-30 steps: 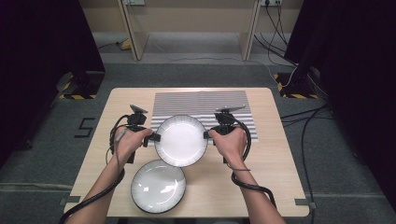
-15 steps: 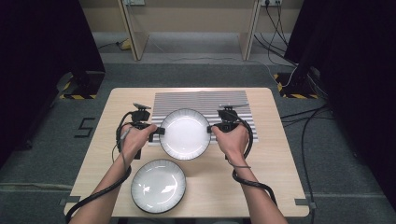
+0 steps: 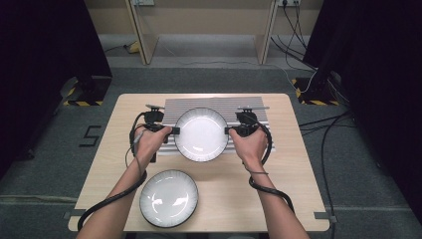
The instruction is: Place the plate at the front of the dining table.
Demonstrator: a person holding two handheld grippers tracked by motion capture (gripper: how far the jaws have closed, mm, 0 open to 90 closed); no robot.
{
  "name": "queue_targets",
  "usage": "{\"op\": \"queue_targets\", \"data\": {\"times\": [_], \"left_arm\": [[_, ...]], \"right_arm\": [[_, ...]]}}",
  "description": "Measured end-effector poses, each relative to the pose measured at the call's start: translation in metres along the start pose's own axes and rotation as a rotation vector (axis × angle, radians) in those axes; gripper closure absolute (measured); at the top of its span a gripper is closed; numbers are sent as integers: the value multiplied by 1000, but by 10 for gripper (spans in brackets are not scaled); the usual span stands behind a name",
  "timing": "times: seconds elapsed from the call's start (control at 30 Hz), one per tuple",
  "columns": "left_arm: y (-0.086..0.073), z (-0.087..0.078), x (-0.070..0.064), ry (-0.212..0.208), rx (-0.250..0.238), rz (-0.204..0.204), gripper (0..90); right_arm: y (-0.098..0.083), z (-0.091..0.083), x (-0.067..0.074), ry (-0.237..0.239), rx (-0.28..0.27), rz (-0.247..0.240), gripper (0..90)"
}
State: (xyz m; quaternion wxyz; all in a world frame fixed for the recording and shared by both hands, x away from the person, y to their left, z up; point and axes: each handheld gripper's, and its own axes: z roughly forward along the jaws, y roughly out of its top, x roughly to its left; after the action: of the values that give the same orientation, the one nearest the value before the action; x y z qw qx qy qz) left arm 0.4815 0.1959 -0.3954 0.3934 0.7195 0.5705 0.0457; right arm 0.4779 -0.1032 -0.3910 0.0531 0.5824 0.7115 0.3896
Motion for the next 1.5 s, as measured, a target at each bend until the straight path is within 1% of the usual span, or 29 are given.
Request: {"op": "queue_targets", "data": {"times": [0.17,0.33,0.43,0.57,0.7,0.8,0.87,0.93,1.0,1.13,1.27,1.37,1.5], "left_arm": [[6,8,1,-5,-23,0,855],[13,15,2,1,-27,2,854],[17,18,2,-3,-35,2,855],[22,22,4,-4,-44,4,856],[25,26,5,-3,-47,1,855],[26,28,6,-3,-59,2,854],[28,30,6,-7,-57,6,854],[30,32,7,-9,-58,1,853],[32,34,7,-5,-63,2,853],[37,38,6,-2,-87,16,853],[37,41,5,1,-114,29,853],[36,44,6,-1,-130,26,852],[35,47,7,-3,-139,22,852]], "right_arm": [[6,3,-6,-6,-7,6,868],[12,7,-10,-21,-15,6,867],[16,10,-13,-27,-22,11,868],[19,12,-16,-26,-39,10,868],[23,15,-18,-33,-43,9,868],[25,17,-19,-37,-53,-2,867],[28,18,-20,-39,-53,-2,867],[30,18,-21,-40,-53,-2,867],[32,19,-22,-41,-61,-8,867],[35,21,-25,-48,-85,-13,867],[36,21,-26,-59,-114,-33,868],[36,22,-27,-68,-130,-52,868],[37,24,-28,-77,-135,-57,868]]}}
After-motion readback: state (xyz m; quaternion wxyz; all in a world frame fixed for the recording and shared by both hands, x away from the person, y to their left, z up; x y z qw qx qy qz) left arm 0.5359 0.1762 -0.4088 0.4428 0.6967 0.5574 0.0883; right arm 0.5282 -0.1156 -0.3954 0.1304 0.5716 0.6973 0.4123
